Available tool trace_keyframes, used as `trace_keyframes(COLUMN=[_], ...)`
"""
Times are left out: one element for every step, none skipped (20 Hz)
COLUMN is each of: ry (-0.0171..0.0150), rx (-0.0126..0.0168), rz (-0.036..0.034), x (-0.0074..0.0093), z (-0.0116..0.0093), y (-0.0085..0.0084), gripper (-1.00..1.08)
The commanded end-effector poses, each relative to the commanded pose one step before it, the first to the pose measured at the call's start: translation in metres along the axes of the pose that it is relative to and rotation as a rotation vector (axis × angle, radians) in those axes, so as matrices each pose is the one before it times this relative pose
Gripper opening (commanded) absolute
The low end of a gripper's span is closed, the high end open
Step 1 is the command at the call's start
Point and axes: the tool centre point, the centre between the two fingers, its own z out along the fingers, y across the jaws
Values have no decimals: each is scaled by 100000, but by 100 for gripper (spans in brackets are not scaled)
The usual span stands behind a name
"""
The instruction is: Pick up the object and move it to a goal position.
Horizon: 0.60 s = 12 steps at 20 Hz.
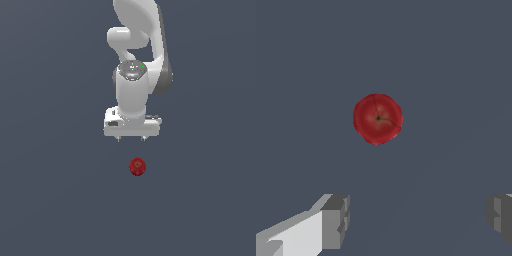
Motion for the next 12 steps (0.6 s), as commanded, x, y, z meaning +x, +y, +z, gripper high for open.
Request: trace_keyframes(ry=[0, 0, 156, 206, 267, 340, 388, 321, 234, 156, 70, 0], rx=[0, 0, -27, -33, -43, -53, -57, -40, -21, -5, 6, 9], rz=[0, 0, -59, -63, -57, -24, 60, 156, 223, 257, 218, 119], x=[0, 25, 48, 85, 117, 141, 143, 101, 59, 22, -4, -16], z=[0, 20, -39, -33, -36, -52, -73, -73, -64, -56, -35, -12], y=[1, 15, 1, 19, 32, 42, 49, 46, 38, 33, 14, 13], gripper=[100, 100, 100, 100, 100, 100, 100, 100, 100, 100, 100, 100])
